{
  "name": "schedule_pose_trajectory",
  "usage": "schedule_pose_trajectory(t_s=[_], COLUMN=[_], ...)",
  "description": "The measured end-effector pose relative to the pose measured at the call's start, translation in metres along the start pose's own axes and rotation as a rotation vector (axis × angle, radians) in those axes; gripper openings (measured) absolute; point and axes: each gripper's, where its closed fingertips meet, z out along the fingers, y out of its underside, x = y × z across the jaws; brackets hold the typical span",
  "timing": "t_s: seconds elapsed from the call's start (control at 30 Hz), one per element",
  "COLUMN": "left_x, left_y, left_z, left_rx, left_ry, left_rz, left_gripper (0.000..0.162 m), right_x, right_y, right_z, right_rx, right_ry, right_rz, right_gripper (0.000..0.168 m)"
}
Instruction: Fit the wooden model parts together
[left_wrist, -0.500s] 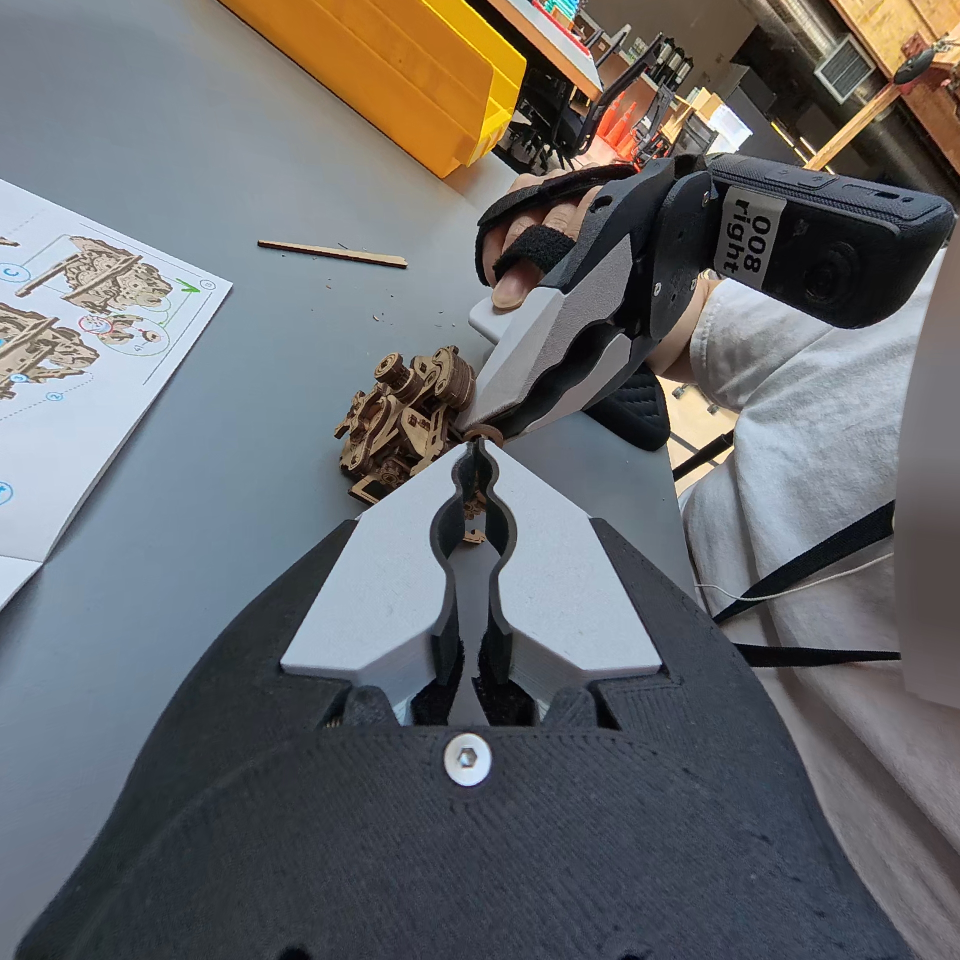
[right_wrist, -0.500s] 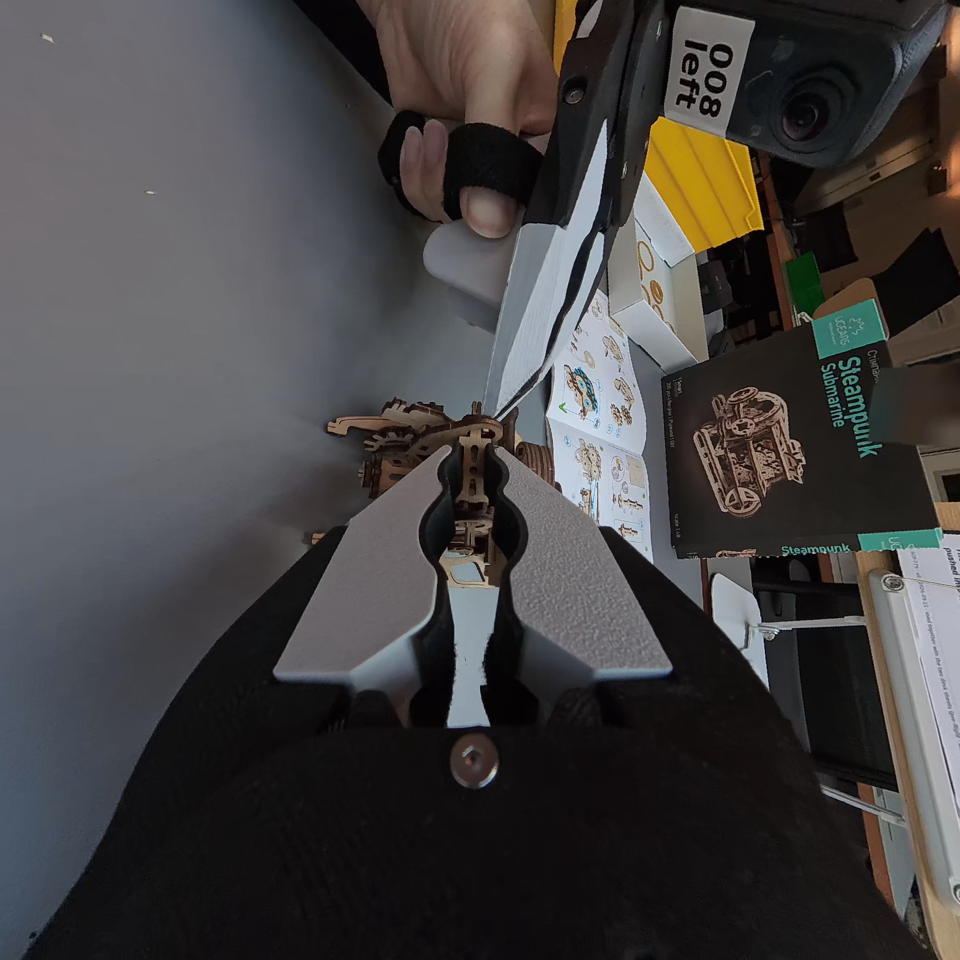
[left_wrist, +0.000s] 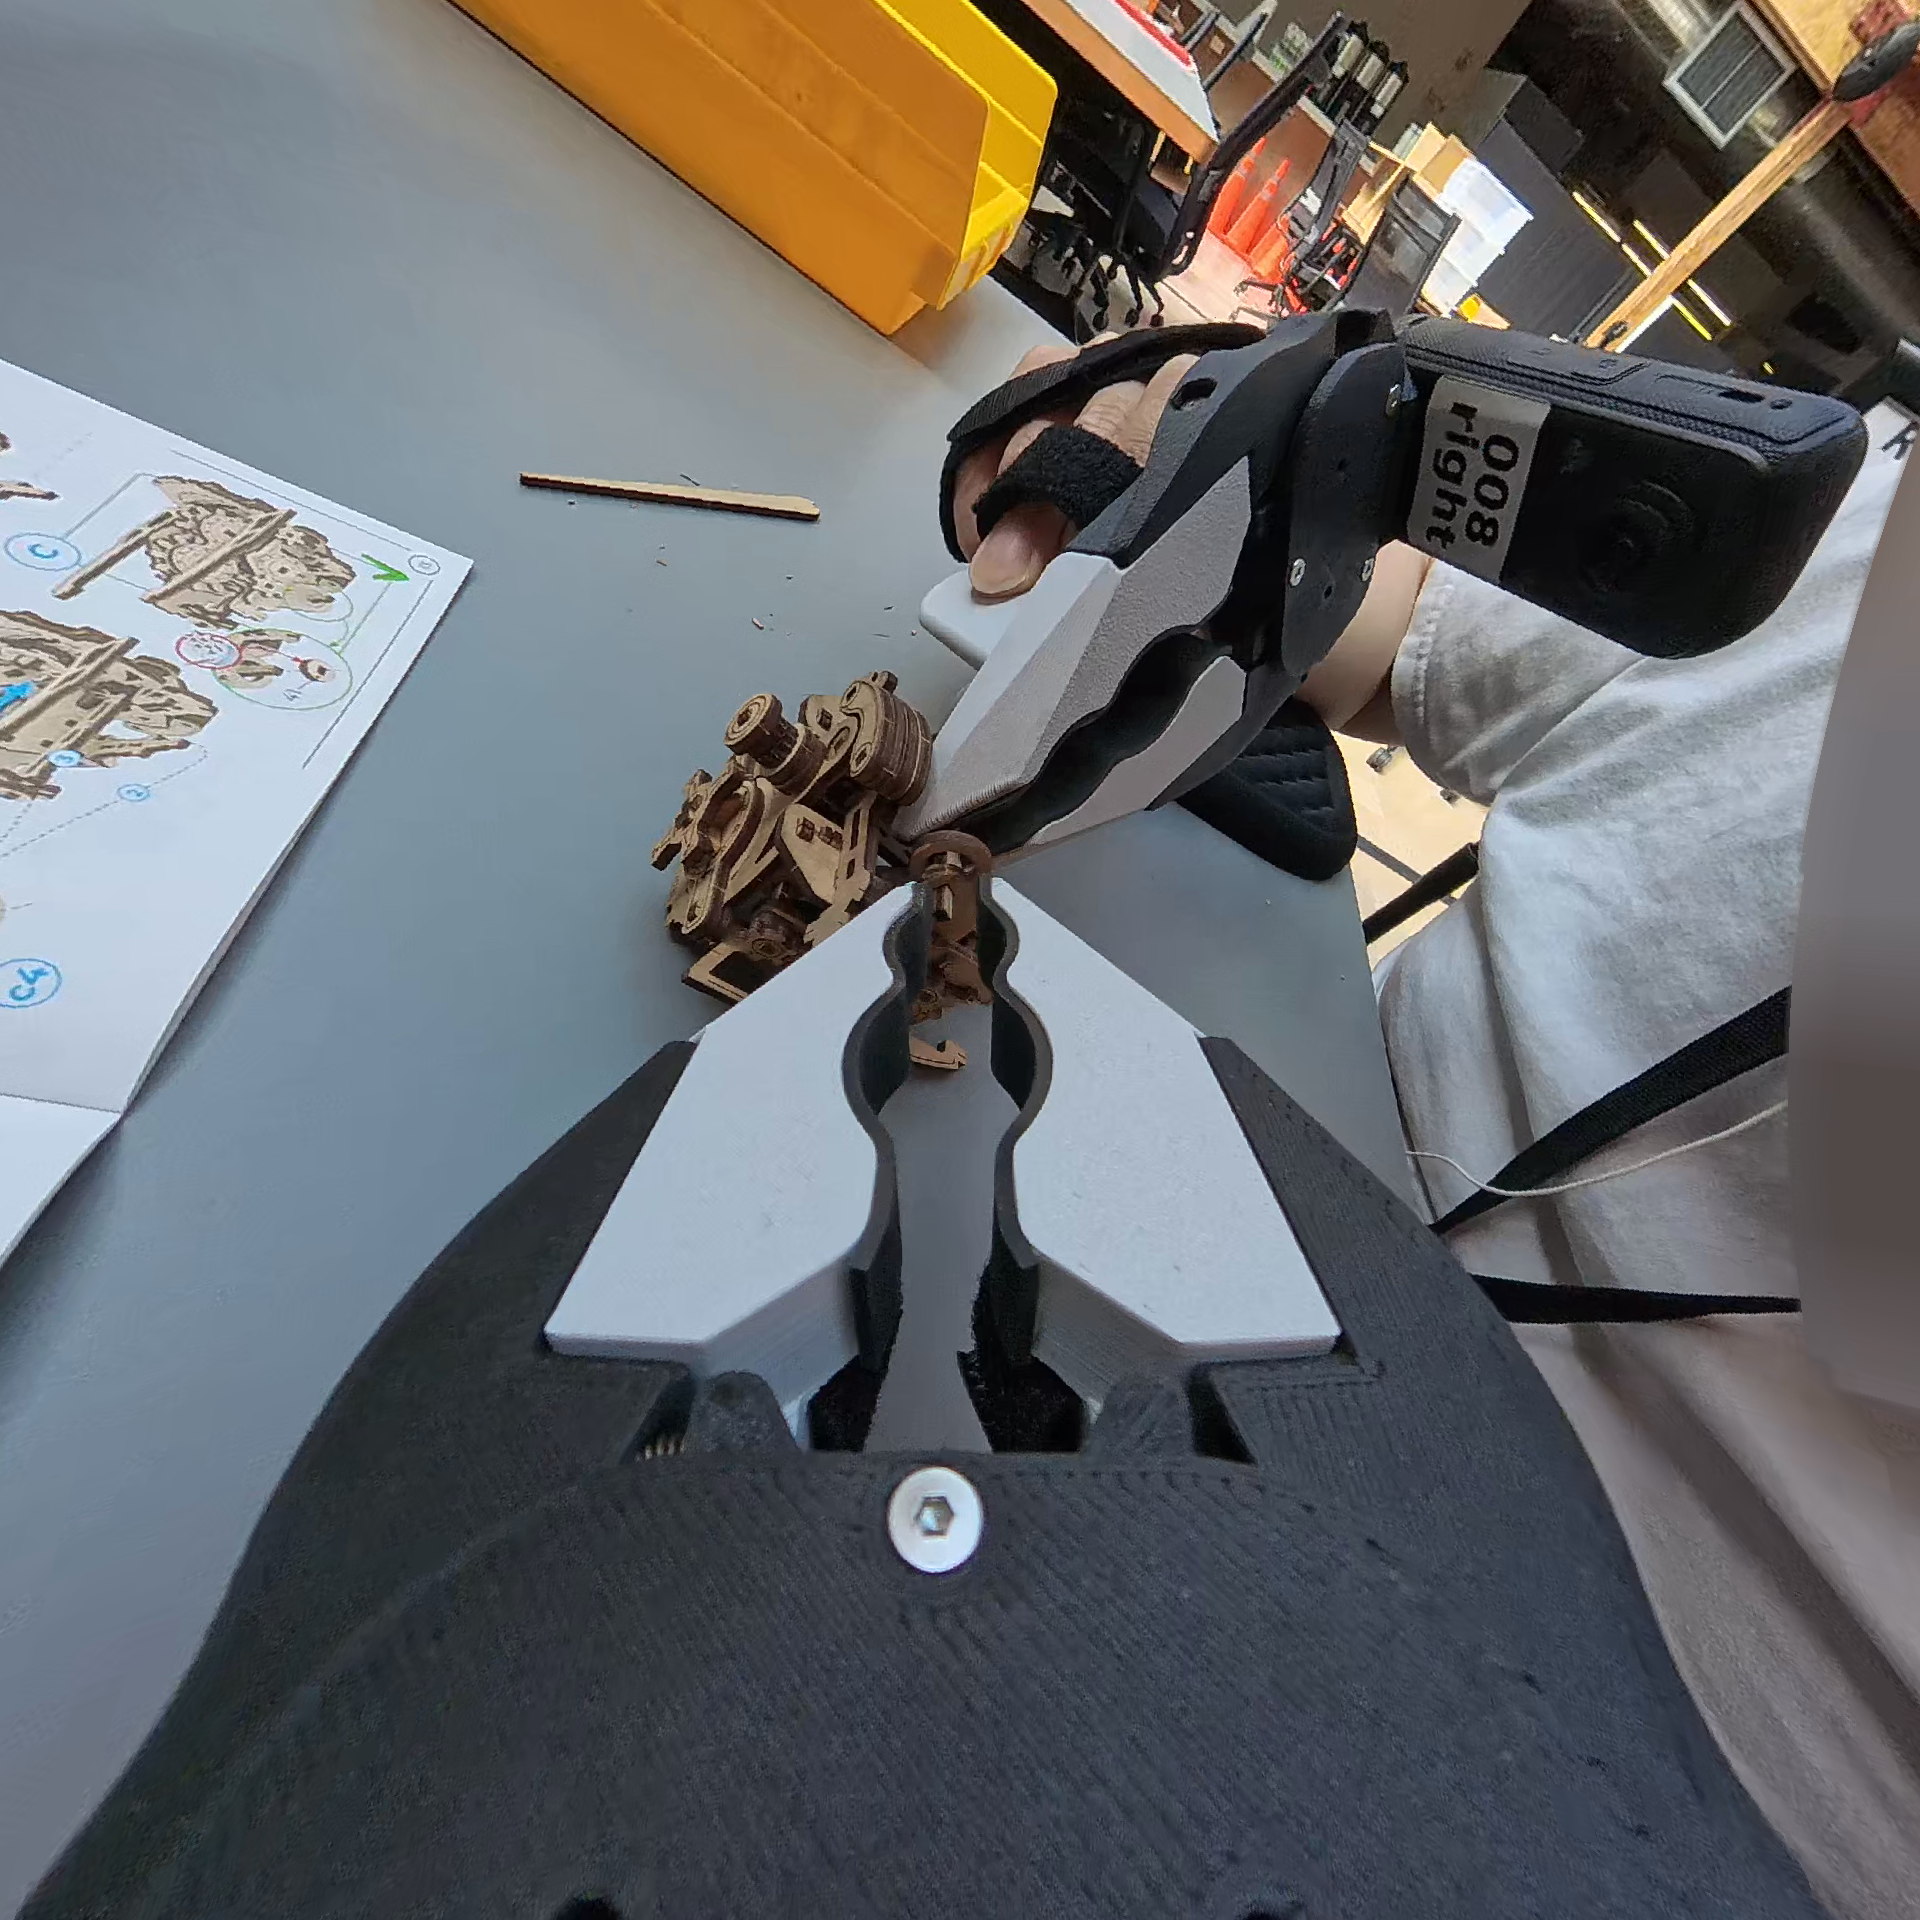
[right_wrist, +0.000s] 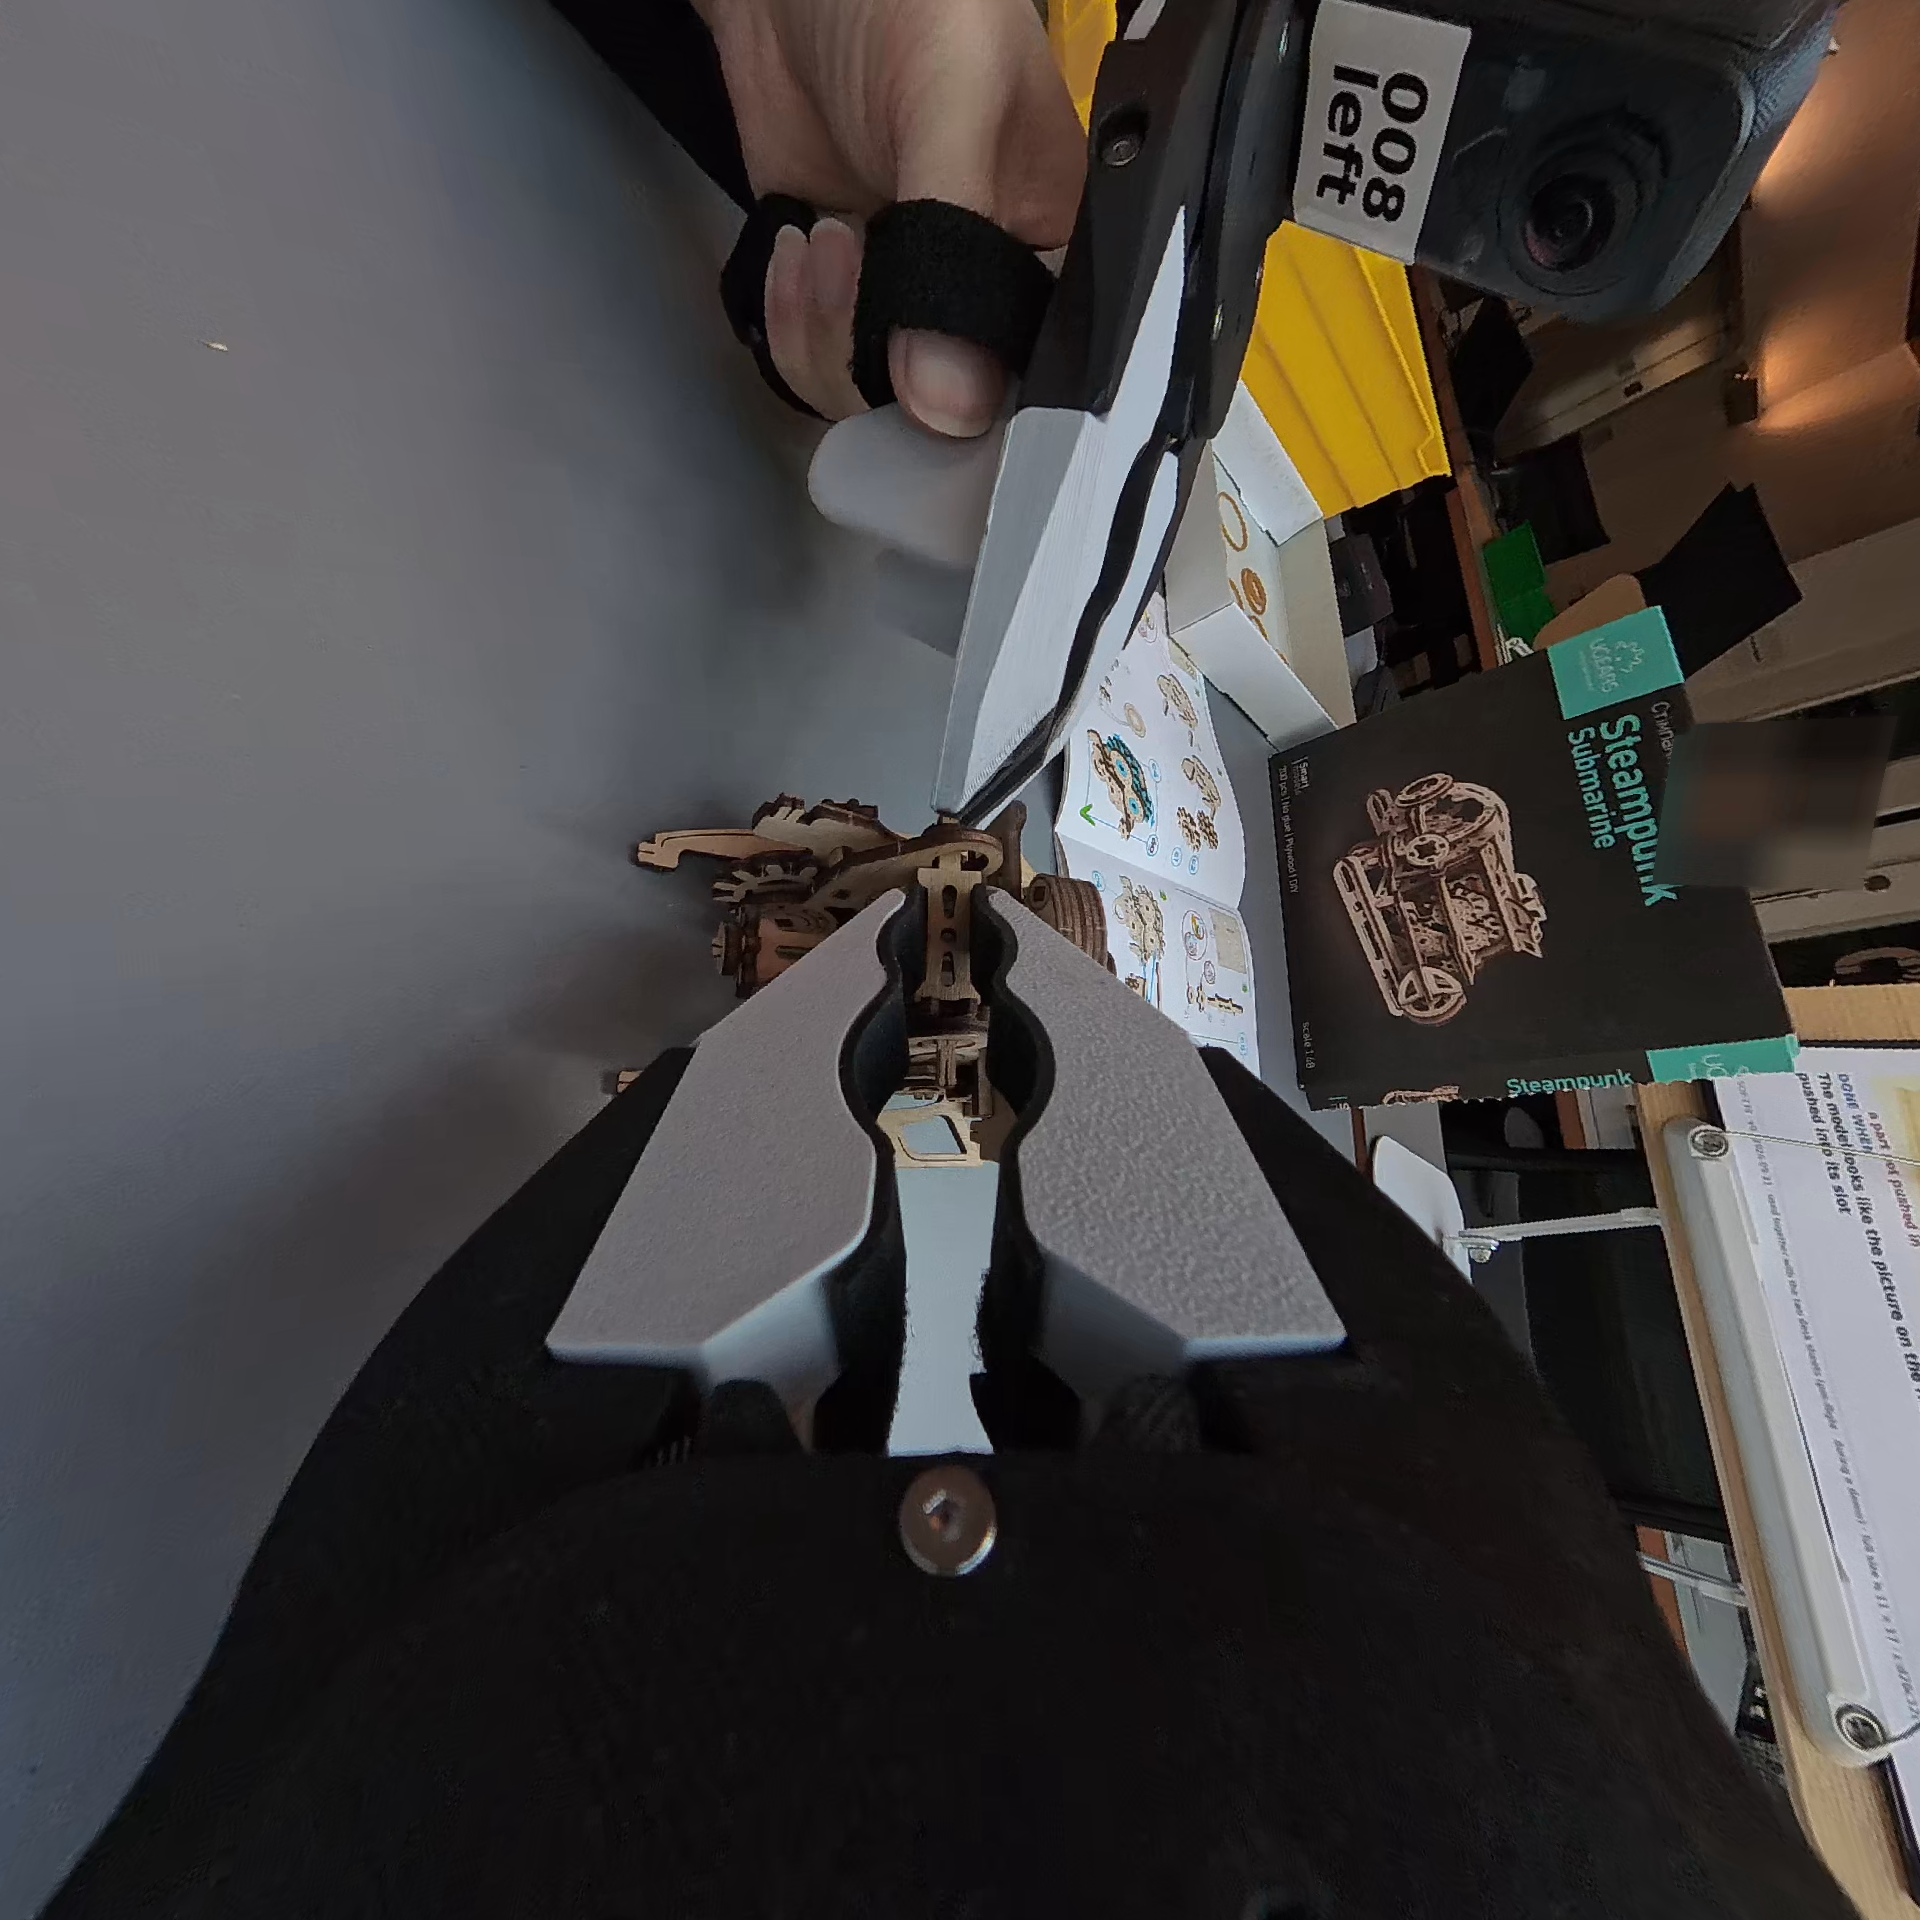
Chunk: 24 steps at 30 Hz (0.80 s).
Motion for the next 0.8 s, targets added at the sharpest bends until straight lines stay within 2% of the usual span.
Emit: schedule_pose_trajectory(t_s=[0.07,0.4,0.8], left_x=[-0.0029,-0.0039,-0.0013], left_y=[-0.0002,-0.0017,-0.0014], left_z=[0.0003,0.0024,0.0034], left_rx=[0.007,0.043,0.019], left_ry=[-0.016,-0.009,-0.025], left_rz=[-0.004,-0.036,0.037], left_gripper=[0.001,0.0,0.0], right_x=[0.0012,0.0015,-0.0004], right_y=[0.0012,0.0009,-0.0019], right_z=[0.0005,-0.0006,-0.0019], right_rx=[-0.008,0.011,0.045], right_ry=[0.013,-0.009,-0.028], right_rz=[-0.005,0.06,0.091], right_gripper=[0.006,0.004,0.003])
